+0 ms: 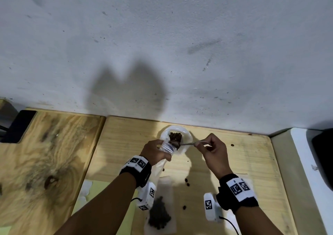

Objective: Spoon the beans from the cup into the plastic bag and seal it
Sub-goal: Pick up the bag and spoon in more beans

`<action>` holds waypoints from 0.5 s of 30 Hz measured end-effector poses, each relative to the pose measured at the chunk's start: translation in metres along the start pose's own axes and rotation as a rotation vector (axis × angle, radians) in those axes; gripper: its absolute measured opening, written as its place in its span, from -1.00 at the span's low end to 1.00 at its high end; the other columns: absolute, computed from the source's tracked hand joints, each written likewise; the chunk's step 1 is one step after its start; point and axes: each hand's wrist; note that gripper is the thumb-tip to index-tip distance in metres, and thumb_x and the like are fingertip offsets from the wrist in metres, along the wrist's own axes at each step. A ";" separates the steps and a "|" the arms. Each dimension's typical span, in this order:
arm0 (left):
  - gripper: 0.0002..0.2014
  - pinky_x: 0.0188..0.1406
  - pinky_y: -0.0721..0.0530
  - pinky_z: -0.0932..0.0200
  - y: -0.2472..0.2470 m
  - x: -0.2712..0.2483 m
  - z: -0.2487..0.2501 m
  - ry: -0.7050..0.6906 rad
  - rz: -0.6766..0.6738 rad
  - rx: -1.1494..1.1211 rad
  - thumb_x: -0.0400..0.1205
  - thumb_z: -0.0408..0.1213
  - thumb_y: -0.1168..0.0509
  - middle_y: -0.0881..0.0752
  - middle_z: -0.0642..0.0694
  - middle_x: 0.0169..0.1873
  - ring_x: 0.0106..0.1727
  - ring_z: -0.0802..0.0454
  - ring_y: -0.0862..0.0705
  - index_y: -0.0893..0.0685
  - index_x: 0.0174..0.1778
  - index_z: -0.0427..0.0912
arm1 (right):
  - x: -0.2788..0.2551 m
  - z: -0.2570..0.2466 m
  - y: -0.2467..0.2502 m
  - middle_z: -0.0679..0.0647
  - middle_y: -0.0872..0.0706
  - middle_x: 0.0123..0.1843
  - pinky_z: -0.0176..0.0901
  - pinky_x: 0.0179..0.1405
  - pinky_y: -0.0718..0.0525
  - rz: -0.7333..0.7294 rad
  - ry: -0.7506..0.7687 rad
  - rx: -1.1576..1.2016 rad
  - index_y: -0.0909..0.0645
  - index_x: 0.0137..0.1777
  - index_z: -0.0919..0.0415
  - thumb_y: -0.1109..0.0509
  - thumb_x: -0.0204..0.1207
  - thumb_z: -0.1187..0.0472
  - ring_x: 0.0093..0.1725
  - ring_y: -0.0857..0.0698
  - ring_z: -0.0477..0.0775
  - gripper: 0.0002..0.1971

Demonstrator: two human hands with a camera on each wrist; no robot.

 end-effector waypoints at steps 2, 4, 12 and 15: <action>-0.48 -0.09 -0.65 0.17 0.000 0.001 -0.002 -0.003 0.003 -0.035 0.07 -0.16 -0.61 -0.77 0.04 -0.06 0.04 -0.01 -0.71 -0.75 -0.02 0.00 | 0.001 0.005 -0.001 0.21 -0.77 -0.23 -0.11 -0.36 -0.52 0.038 0.008 0.002 -0.49 -0.33 0.14 -0.58 0.45 0.37 -0.35 -0.63 0.14 -0.69; -0.59 -0.17 -0.63 0.19 0.000 0.001 -0.003 0.001 0.005 -0.073 0.03 -0.16 -0.58 -0.80 0.02 -0.17 -0.02 -0.05 -0.74 -0.78 -0.19 0.03 | 0.004 0.011 -0.001 0.27 -0.76 -0.22 0.06 -0.24 -0.62 0.155 0.002 0.035 -0.51 -0.31 0.18 -0.57 0.44 0.38 -0.21 -0.71 0.31 -0.72; -0.60 -0.19 -0.65 0.12 -0.001 0.004 -0.003 0.005 0.016 -0.117 -0.04 -0.11 -0.53 -0.82 -0.07 -0.21 -0.08 -0.05 -0.75 -0.80 -0.28 -0.07 | 0.008 0.027 -0.029 0.16 -0.57 -0.51 -0.13 -0.53 -0.42 0.254 0.038 -0.283 -0.46 -0.26 0.13 -0.50 0.53 0.23 -0.61 -0.40 0.08 -0.75; -0.61 -0.27 -0.58 0.17 0.001 0.006 -0.003 0.018 0.038 -0.118 0.02 -0.15 -0.53 -0.78 -0.09 -0.26 -0.19 -0.02 -0.69 -0.78 -0.25 -0.18 | 0.010 0.031 -0.037 0.06 -0.44 -0.62 -0.16 -0.52 -0.41 0.260 0.036 -0.363 -0.45 -0.23 0.12 -0.46 0.55 0.18 -0.61 -0.38 0.12 -0.77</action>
Point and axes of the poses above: each hand's wrist, its own x-axis towards the middle knuckle, its own y-axis out of the back of the hand, z = x × y
